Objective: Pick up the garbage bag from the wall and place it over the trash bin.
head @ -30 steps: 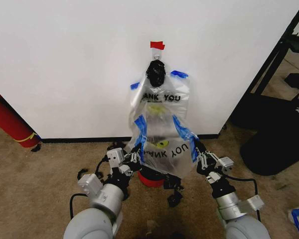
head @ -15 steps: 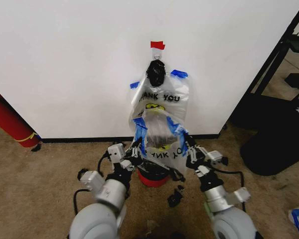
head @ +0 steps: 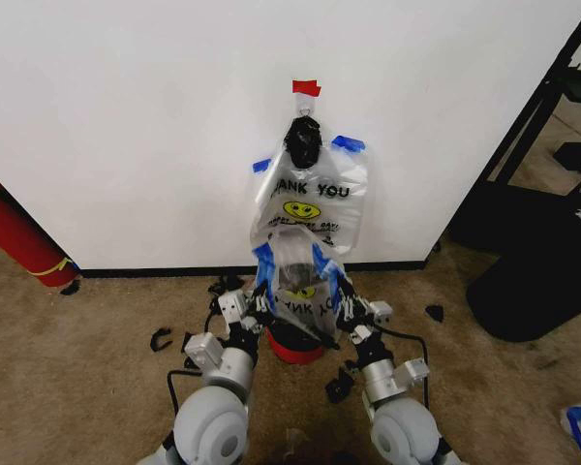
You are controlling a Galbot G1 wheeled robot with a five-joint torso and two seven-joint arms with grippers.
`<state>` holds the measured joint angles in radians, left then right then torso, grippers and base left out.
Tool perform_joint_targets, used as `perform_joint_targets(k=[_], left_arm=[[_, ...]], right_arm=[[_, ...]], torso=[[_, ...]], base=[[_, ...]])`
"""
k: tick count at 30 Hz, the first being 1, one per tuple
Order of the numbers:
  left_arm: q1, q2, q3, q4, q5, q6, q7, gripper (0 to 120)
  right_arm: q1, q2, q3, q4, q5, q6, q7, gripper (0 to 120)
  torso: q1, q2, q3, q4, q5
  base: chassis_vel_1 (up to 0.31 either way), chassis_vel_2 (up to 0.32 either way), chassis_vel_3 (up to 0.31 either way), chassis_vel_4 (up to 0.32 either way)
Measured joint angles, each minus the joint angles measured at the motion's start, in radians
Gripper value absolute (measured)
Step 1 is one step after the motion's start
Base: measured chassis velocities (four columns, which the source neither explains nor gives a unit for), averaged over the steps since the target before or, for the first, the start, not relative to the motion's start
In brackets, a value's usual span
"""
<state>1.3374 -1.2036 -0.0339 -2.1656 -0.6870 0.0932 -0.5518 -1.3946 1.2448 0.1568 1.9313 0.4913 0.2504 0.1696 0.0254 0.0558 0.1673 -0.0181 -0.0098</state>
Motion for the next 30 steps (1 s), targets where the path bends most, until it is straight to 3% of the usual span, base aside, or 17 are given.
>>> perform_joint_targets(k=[7,9,17,30], left_arm=[[0.055,-0.011,-0.010,-0.038,0.006,0.006,-0.037,0],[0.079,-0.016,-0.012,-0.049,0.021,0.016,-0.042,0],[0.086,-0.049,-0.009,0.004,0.037,0.033,-0.069,0],[0.058,-0.037,-0.014,0.045,-0.085,0.107,-0.113,0]], right_arm=[[-0.051,-0.013,0.012,0.034,-0.021,-0.042,0.089,0],[-0.070,-0.016,0.014,0.040,-0.086,-0.064,0.135,0],[-0.071,-0.015,0.014,0.021,-0.157,-0.134,0.227,0],[0.012,0.003,-0.004,-0.085,-0.105,-0.239,0.240,0]], torso=[[0.000,0.000,0.000,0.0000,0.0000],[0.000,0.000,0.000,0.0000,0.0001],[0.000,0.000,0.000,0.0000,0.0001],[0.000,0.000,0.000,0.0001,0.0001]], base=[[0.000,0.000,0.000,0.000],[0.000,0.000,0.000,0.000],[0.000,0.000,0.000,0.000],[0.000,0.000,0.000,0.000]])
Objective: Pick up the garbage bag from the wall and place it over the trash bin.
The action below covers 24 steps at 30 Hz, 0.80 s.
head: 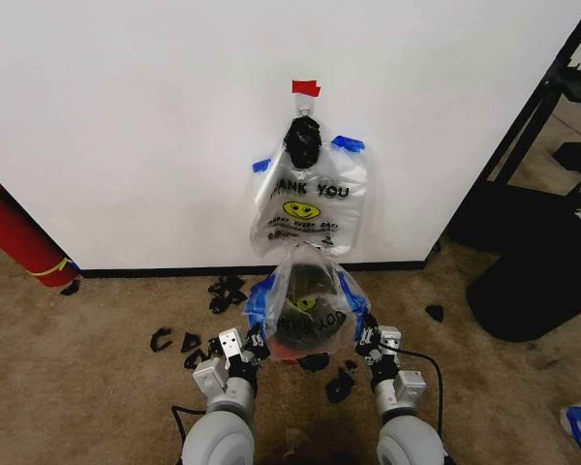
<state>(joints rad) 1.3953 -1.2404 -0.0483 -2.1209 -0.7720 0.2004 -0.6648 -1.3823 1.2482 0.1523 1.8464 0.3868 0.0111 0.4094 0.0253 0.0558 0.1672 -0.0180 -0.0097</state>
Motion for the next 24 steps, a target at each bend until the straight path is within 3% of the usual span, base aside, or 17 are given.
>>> perform_joint_targets(k=[18,24], left_arm=[[-0.106,-0.017,-0.007,0.110,-0.043,0.008,-0.023,0],[-0.116,-0.022,0.002,0.136,-0.074,0.075,-0.060,0]], right_arm=[[0.185,0.011,-0.016,-0.172,0.145,-0.024,-0.069,0],[0.204,0.002,-0.038,-0.218,0.138,-0.029,-0.083,0]], torso=[[0.000,0.000,0.000,0.0001,0.0000],[0.000,0.000,0.000,0.0000,0.0000]], base=[[0.000,0.000,0.000,0.000],[0.000,0.000,0.000,0.000]])
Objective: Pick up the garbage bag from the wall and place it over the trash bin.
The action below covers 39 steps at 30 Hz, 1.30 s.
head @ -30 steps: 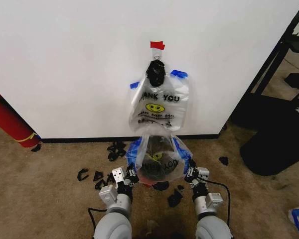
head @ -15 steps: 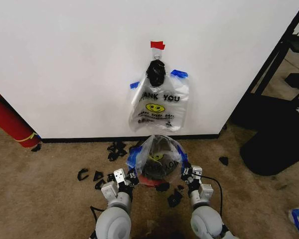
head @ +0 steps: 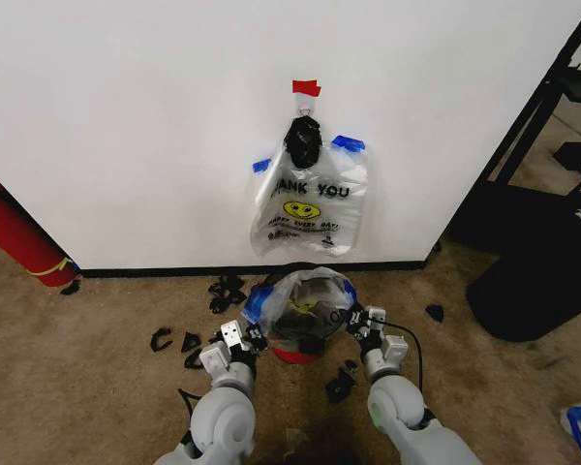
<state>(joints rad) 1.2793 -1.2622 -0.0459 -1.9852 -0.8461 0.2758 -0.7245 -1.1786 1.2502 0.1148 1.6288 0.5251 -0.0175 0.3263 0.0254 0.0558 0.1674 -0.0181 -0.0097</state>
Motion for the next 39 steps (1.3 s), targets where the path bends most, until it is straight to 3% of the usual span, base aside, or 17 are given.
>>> perform_joint_targets(k=[20,26,39], left_arm=[[-0.068,-0.010,0.038,0.104,0.055,0.019,-0.003,0],[-0.049,-0.005,0.038,0.088,0.078,0.020,0.000,0],[0.149,0.035,-0.020,-0.130,0.202,0.038,0.070,46]], right_arm=[[0.109,0.019,-0.014,-0.137,-0.026,0.003,-0.024,0],[0.105,0.010,-0.015,-0.135,-0.038,0.011,-0.050,0],[-0.081,-0.068,0.035,0.011,-0.167,0.140,-0.103,46]], torso=[[0.000,0.000,0.000,0.0000,0.0000],[0.000,0.000,0.000,0.0000,0.0000],[0.000,0.000,0.000,0.0000,0.0000]], base=[[0.000,0.000,0.000,0.000],[0.000,0.000,0.000,0.000],[0.000,0.000,0.000,0.000]])
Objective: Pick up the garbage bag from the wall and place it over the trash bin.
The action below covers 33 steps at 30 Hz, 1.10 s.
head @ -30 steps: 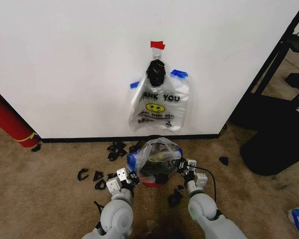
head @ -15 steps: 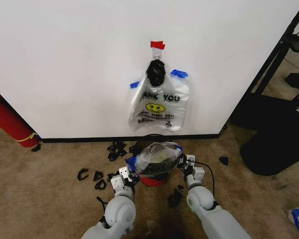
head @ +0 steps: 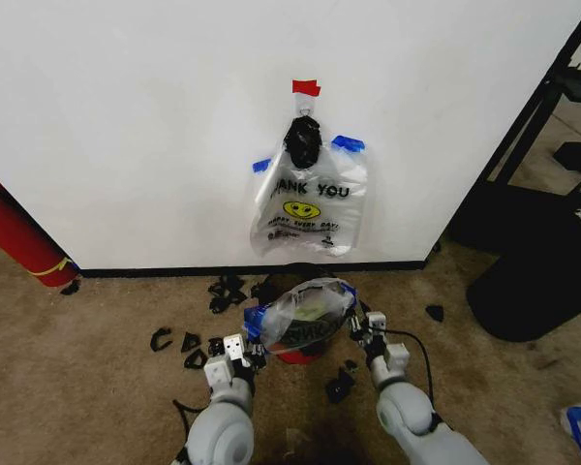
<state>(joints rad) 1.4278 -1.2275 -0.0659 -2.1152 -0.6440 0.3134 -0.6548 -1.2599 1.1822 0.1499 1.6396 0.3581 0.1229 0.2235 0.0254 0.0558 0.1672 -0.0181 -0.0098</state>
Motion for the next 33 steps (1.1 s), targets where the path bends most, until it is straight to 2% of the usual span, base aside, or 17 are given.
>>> perform_joint_targets(k=[4,7,11,14,15,18,22,26,27,28,30,33], left_arm=[[0.092,0.006,-0.012,-0.091,0.056,-0.006,0.026,63],[0.131,0.006,-0.018,-0.120,0.078,-0.017,0.033,69],[0.220,0.014,-0.038,-0.191,0.154,-0.088,0.078,88],[0.226,0.026,-0.048,-0.217,0.159,-0.112,0.108,94],[0.212,0.043,-0.057,-0.230,0.152,-0.134,0.135,98],[0.162,0.094,-0.076,-0.229,0.110,-0.165,0.189,100],[0.130,0.127,-0.089,-0.220,0.082,-0.176,0.220,100],[0.043,0.211,-0.114,-0.179,0.006,-0.182,0.274,100],[0.009,0.239,-0.123,-0.157,-0.012,-0.175,0.286,100],[0.009,0.239,-0.123,-0.157,-0.012,-0.175,0.286,100],[-0.088,0.288,-0.114,-0.091,-0.069,-0.135,0.291,100],[-0.201,0.323,-0.080,-0.017,-0.160,-0.085,0.291,100]], right_arm=[[-0.072,-0.018,0.023,0.032,-0.065,0.064,-0.017,63],[-0.094,-0.020,0.034,0.039,-0.087,0.092,-0.018,69],[-0.154,-0.013,0.086,0.058,-0.129,0.207,-0.019,88],[-0.184,-0.006,0.117,0.070,-0.142,0.276,-0.025,94],[-0.209,0.002,0.149,0.080,-0.151,0.345,-0.033,98],[-0.248,0.015,0.211,0.099,-0.158,0.440,-0.056,100],[-0.271,0.020,0.244,0.110,-0.158,0.480,-0.070,100],[-0.326,0.035,0.329,0.153,-0.149,0.555,-0.115,100],[-0.339,0.040,0.349,0.173,-0.132,0.566,-0.126,100],[-0.339,0.040,0.349,0.173,-0.132,0.566,-0.126,100],[-0.371,0.044,0.379,0.218,-0.085,0.575,-0.130,100],[-0.407,0.043,0.407,0.237,-0.065,0.598,-0.128,100]], torso=[[0.000,0.000,0.000,-0.0001,0.0000],[0.000,0.000,0.000,-0.0001,0.0002],[0.000,0.000,0.000,0.0003,0.0002],[0.000,0.000,0.000,0.0003,0.0001],[0.000,0.000,0.000,0.0002,0.0002],[0.000,0.000,0.000,0.0001,0.0001],[0.000,0.000,0.000,-0.0001,0.0000],[0.000,0.000,0.000,-0.0006,-0.0002],[0.000,0.000,0.000,-0.0004,-0.0003],[0.000,0.000,0.000,-0.0004,-0.0003],[0.000,0.000,0.000,0.0003,-0.0003],[0.000,0.000,0.000,0.0002,-0.0002]], base=[[0.000,0.000,0.000,0.000],[0.000,0.000,0.000,0.000],[0.000,0.000,0.000,0.000],[0.000,0.000,0.000,0.000],[0.000,0.000,0.000,0.000],[0.000,0.000,0.000,0.000],[0.000,0.000,0.000,0.000],[0.000,0.000,0.000,0.000],[0.000,0.000,0.000,0.000],[0.000,0.000,0.000,0.000],[0.000,0.000,0.000,0.000],[0.000,0.000,0.000,0.000]])
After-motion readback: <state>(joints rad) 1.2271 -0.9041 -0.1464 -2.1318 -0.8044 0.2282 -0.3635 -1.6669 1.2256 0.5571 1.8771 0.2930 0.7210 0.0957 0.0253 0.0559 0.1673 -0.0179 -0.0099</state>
